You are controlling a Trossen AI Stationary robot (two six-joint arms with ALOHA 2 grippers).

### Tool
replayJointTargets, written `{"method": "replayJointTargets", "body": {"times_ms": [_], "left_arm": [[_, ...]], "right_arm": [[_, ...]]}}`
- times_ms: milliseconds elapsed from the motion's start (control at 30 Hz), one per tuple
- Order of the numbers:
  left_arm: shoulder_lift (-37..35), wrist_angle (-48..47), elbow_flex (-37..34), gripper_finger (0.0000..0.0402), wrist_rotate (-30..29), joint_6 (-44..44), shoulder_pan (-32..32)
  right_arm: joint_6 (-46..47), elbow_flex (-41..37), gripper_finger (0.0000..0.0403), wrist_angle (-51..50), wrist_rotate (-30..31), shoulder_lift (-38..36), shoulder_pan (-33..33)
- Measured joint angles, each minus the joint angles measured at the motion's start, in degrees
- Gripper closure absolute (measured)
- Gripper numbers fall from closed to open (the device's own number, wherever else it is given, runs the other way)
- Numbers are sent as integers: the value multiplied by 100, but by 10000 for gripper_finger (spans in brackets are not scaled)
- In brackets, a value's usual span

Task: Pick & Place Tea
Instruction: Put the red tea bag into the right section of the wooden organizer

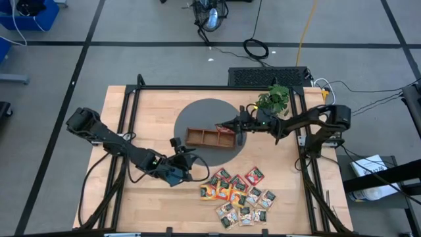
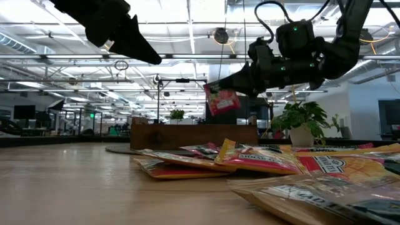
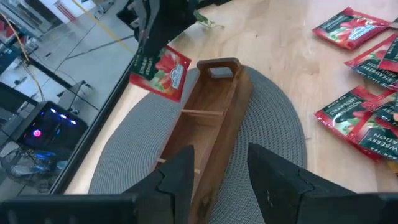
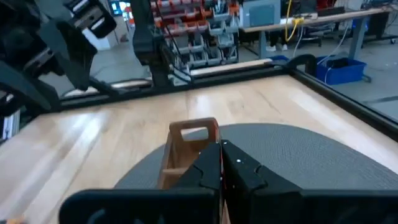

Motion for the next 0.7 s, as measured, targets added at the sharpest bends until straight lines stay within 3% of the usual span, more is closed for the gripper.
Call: {"method": "replayJointTargets", "body": {"times_ms": [167, 400, 700], "left_arm": [[0, -34, 0, 247, 4, 28, 0], [0, -57, 0, 247, 4, 60, 1], [0, 285, 0, 247, 0, 196, 135]], "right_arm": [[-19, -156, 403, 91, 1, 106, 4], [204, -885, 403, 1236, 2, 22, 5], [-39, -631, 403, 1130, 216, 447, 329]]}}
